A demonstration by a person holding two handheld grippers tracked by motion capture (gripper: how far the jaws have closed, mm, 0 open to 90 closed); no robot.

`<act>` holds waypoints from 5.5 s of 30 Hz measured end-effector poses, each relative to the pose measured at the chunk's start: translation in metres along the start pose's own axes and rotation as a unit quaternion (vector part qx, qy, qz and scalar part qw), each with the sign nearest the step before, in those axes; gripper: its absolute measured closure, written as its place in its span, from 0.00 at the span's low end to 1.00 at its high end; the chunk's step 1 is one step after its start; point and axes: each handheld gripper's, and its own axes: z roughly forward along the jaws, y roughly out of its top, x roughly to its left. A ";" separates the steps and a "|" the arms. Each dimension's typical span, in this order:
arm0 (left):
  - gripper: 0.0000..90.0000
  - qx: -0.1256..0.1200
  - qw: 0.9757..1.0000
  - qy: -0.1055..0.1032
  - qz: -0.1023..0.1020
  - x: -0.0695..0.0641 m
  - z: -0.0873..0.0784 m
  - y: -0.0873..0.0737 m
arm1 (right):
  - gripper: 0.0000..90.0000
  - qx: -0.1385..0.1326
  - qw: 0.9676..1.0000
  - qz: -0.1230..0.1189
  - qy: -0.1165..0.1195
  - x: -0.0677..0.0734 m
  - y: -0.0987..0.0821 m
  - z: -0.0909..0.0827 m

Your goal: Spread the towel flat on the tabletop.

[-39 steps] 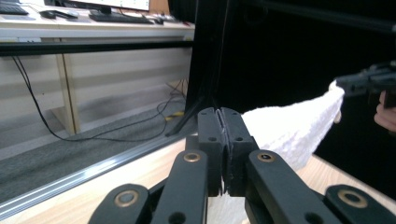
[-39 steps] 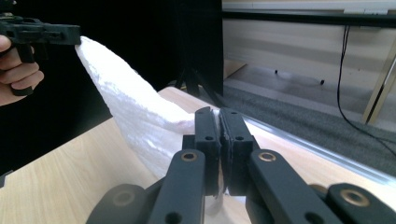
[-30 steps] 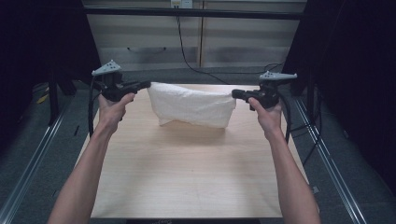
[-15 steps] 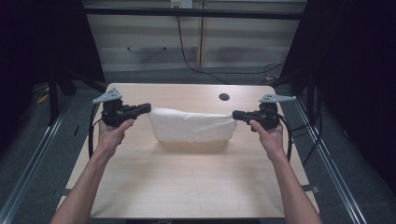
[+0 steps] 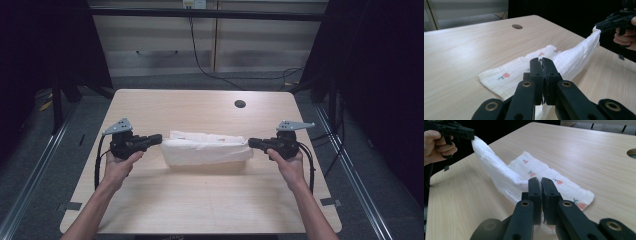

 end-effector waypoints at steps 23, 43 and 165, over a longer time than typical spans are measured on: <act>0.98 0.089 0.995 -0.042 0.022 -0.039 0.000 -0.062 | 0.94 0.086 0.996 0.004 0.012 0.033 -0.077 -0.016; 0.77 0.103 0.992 -0.069 0.010 -0.051 -0.018 -0.085 | 0.78 0.094 0.995 0.006 0.026 0.062 -0.098 -0.044; 0.55 0.153 0.988 0.010 -0.001 -0.004 0.063 -0.047 | 0.68 0.145 0.989 -0.030 -0.018 0.014 -0.059 0.041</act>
